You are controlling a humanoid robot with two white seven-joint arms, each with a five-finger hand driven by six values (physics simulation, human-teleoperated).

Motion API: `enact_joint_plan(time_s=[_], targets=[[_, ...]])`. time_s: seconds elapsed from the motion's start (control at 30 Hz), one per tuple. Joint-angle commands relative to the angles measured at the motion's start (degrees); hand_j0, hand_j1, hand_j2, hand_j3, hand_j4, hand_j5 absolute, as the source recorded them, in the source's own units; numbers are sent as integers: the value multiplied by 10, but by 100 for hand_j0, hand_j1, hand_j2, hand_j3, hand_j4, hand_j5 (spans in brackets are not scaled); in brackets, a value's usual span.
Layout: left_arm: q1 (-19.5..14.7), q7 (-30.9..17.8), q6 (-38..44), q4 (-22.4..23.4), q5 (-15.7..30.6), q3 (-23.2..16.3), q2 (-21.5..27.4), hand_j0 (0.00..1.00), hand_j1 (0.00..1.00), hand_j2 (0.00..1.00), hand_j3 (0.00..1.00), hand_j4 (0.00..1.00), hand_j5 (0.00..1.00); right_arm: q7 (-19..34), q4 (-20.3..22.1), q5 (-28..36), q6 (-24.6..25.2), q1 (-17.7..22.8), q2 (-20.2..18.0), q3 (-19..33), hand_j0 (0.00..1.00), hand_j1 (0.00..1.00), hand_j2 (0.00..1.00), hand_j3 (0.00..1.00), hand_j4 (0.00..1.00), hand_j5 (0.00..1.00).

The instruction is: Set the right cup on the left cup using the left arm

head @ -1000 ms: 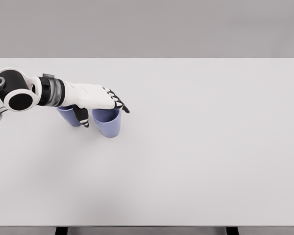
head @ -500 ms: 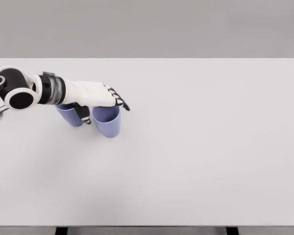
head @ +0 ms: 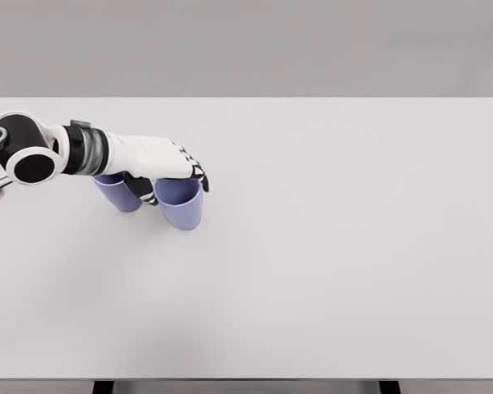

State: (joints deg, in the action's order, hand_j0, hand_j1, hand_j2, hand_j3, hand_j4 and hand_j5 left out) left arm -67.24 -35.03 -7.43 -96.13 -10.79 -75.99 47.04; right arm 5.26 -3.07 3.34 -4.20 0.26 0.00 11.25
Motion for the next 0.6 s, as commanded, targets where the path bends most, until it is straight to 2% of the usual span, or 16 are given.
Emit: enact_joint_plan(time_s=[0.0,0.27,0.33,0.57], targets=[[0,0,0,0,1,0,2,74,74,74,74,74,74,0,0,0,0,0,0,0,100,100,100,100,100,100],[-2,0,-5,-1,3,1,6,72,72,72,72,72,72,0,0,0,0,0,0,0,100,100,100,100,100,100],[0,0,-7,-2,7,16,6,70,70,70,70,70,70,0,0,0,1,0,0,-1,100,100,100,100,100,100],[-8,0,-8,-9,9,26,15,70,70,70,70,70,70,0,0,0,0,0,0,0,100,100,100,100,100,100]])
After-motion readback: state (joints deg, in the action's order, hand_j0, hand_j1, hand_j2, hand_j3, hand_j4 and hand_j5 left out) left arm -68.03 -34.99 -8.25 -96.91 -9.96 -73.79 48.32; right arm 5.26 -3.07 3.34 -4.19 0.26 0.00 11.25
